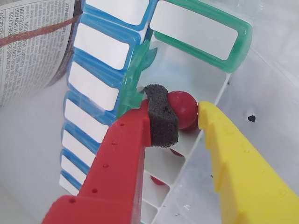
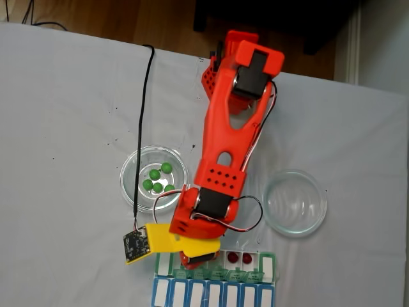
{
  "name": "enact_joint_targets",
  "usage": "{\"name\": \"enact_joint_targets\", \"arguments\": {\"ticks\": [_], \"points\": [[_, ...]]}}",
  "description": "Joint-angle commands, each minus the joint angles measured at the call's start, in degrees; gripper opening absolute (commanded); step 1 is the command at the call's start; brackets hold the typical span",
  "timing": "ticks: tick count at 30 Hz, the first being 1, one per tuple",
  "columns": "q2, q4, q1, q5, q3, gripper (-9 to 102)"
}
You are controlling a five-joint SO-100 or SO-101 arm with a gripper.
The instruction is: Sort medicines into box.
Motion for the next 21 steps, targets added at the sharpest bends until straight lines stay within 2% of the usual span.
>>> {"name": "enact_joint_targets", "arguments": {"ticks": [1,16,21], "points": [[5.45,-2.55,1.93,-2.11,-0.97,1],[5.54,-8.96,3.08,-4.75,1.67,1],[5.89,-9.23,2.55,-2.9,1.76,2]]}}
